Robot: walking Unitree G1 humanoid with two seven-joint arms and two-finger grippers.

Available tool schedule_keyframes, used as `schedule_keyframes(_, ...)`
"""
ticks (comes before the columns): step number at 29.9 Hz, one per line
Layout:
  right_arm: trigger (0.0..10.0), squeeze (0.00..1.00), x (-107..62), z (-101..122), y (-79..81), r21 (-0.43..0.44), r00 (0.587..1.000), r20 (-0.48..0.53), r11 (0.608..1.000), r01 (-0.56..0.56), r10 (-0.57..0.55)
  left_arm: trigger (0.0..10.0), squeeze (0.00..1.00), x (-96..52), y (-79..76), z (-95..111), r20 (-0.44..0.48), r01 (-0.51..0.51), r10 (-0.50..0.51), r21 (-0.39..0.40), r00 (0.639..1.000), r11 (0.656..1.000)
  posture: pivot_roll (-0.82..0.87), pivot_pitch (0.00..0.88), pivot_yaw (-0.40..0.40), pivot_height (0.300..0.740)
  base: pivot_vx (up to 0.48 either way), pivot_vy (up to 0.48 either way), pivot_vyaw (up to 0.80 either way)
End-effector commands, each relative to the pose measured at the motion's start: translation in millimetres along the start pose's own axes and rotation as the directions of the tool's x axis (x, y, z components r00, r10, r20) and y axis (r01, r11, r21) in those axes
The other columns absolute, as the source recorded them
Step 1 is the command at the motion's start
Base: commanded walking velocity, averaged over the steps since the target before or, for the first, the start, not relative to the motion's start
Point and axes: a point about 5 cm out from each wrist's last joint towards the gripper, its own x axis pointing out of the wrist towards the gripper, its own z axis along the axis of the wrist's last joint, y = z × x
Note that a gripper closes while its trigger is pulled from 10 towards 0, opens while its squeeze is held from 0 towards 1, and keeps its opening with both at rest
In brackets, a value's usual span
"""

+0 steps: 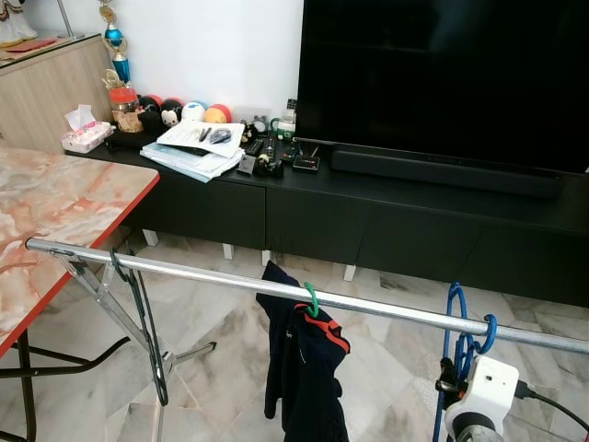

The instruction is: Hang hanger

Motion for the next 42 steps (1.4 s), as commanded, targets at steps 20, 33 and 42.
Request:
schedule_keyframes(20,10.0,0.96,-46.4,23,-19.2,-0.057,0.987,0.162,0.998,0.030,-0.020,10.0,0.00,-1.1,4.0,-3,-0.021,-0.009,0.009,0.000,1.000,1.000,0.05,0.004,-0.052,0.740,0.000,0.000,0.00)
schedule_keyframes(33,10.0,0.00,-34.7,22,-2.1,-0.127,0.988,0.127,0.989,-0.074,0.090,10.0,0.00,-6.8,51.1,21,0.091,-0.224,0.218,0.066,0.972,0.972,0.07,0.000,-0.052,0.740,0.000,0.000,0.00)
schedule_keyframes(42,10.0,0.00,-32.6,22,3.2,-0.126,0.987,0.125,0.988,-0.088,0.104,10.0,0.00,-6.4,47.7,22,0.099,-0.143,0.139,0.033,0.985,0.989,0.08,0.000,-0.043,0.740,0.000,0.000,0.00)
